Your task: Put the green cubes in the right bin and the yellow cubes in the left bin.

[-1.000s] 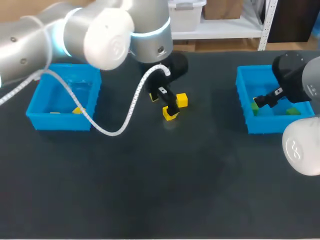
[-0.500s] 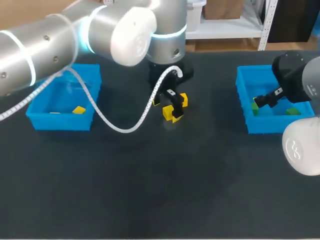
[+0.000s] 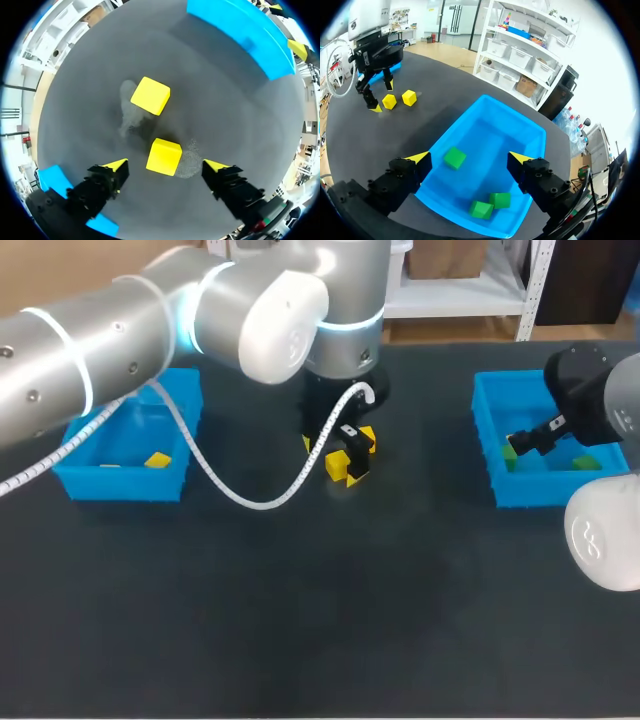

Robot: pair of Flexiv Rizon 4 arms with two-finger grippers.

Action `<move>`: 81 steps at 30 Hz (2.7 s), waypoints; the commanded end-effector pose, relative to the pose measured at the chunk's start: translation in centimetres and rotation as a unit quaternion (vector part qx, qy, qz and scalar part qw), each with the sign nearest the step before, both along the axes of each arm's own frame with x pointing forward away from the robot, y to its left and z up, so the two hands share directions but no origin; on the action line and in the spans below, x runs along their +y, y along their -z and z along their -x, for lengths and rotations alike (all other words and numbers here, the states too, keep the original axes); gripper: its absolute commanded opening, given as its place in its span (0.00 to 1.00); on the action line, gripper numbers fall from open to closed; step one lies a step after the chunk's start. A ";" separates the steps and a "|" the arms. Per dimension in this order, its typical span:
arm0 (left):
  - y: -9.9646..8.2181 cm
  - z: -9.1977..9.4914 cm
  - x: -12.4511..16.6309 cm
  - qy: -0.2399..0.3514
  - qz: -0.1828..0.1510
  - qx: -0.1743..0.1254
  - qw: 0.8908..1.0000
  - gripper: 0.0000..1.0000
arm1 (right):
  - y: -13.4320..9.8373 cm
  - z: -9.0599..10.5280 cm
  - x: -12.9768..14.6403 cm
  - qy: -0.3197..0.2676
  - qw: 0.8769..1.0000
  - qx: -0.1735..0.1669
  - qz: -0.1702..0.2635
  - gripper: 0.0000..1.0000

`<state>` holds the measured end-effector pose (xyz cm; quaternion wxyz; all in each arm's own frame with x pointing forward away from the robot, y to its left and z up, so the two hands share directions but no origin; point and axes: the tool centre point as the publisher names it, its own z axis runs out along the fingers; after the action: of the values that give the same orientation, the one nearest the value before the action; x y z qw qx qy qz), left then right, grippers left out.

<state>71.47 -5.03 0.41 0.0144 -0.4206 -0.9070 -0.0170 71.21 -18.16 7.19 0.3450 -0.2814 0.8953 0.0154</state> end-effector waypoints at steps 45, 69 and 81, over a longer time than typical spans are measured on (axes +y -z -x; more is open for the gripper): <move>-8.3 -0.2 27.8 -0.395 -0.055 -0.228 0.888 1.00 | 0.0 0.0 0.0 0.001 1.000 0.000 0.001 1.00; -9.1 -3.9 2.6 0.027 0.176 -0.133 0.975 1.00 | 0.0 0.0 0.0 0.001 1.000 0.000 0.001 1.00; -5.1 -4.2 -3.0 0.146 0.191 -0.095 0.966 1.00 | 0.0 0.0 0.0 0.001 1.000 0.000 0.001 1.00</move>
<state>74.33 -7.31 6.84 -0.1984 -0.4103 -0.8879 0.0625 71.21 -18.16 7.19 0.3450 -0.2814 0.8953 0.0154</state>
